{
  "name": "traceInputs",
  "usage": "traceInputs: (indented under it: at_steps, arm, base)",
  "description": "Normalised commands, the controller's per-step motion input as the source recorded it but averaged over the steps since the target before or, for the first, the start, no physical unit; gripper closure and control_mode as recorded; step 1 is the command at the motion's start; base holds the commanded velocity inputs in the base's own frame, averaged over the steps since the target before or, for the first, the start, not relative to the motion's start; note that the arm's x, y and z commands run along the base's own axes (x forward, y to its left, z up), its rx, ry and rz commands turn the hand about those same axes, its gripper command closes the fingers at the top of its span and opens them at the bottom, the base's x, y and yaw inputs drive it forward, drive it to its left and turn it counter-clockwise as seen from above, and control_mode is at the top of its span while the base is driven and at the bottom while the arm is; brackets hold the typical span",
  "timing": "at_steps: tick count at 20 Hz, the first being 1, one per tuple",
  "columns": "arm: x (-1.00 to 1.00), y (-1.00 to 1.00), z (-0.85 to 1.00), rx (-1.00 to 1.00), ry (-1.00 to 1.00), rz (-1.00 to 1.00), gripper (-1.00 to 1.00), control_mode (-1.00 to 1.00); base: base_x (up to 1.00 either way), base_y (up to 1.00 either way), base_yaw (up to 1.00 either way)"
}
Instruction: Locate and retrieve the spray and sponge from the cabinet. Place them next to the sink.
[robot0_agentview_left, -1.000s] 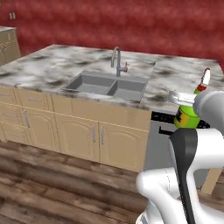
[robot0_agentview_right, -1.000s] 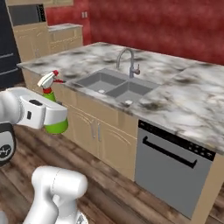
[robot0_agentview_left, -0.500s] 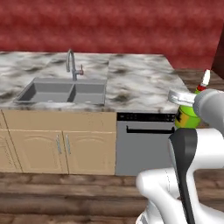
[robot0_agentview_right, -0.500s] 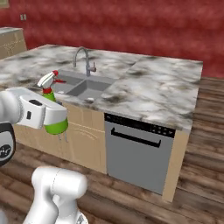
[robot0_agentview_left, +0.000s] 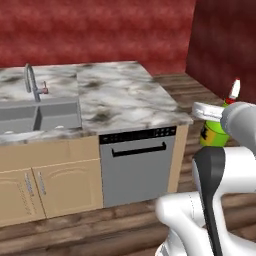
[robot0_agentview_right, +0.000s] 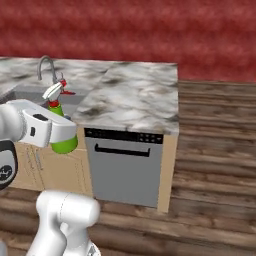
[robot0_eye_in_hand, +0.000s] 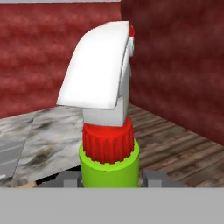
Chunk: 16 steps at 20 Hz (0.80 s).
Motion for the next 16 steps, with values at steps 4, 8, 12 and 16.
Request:
traceInputs:
  at_steps: [4, 8, 12, 16]
  arm:
    - [0.0, 0.0, 0.0, 0.0, 0.0, 0.0, 1.0, 1.0]
    - [0.0, 0.0, 0.0, 0.0, 0.0, 0.0, 1.0, 1.0]
    - [0.0, 0.0, 0.0, 0.0, 0.0, 0.0, 1.0, 1.0]
    - [0.0, 0.0, 0.0, 0.0, 0.0, 0.0, 1.0, 1.0]
  base:
    - [0.42, 0.14, -0.4]
    - [0.48, 0.74, -0.18]
    - [0.05, 1.0, 0.07]
    - [0.0, 1.0, 0.15]
